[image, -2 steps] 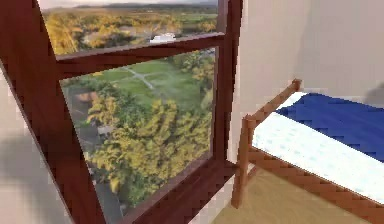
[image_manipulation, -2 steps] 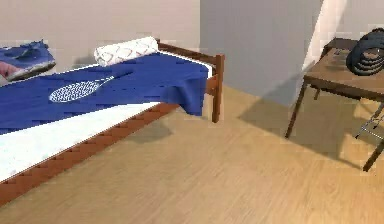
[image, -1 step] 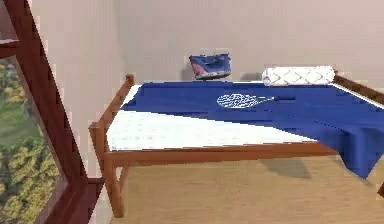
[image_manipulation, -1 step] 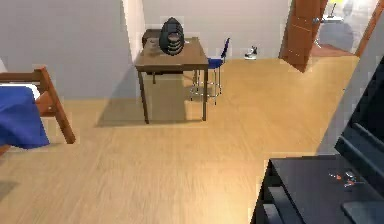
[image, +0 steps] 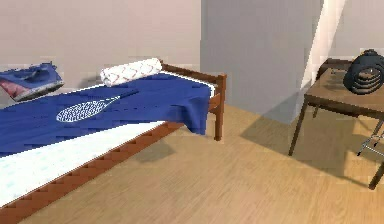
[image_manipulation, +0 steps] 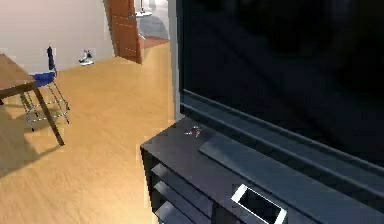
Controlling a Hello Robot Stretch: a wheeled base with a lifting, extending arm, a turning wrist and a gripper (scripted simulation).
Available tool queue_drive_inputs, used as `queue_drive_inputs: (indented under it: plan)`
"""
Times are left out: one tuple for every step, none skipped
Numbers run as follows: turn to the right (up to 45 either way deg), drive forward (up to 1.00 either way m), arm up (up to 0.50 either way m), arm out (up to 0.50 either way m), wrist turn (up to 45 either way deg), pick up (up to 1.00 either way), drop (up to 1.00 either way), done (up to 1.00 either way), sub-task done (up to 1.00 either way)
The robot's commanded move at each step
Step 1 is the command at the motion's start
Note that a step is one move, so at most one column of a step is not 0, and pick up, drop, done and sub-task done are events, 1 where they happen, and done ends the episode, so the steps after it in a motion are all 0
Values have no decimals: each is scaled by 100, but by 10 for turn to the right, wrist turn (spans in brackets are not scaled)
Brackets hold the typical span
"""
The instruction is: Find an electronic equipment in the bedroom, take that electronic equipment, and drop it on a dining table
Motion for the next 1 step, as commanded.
queue_drive_inputs:
  plan:
    - [240,0,0,0,0,0,0,0,0]
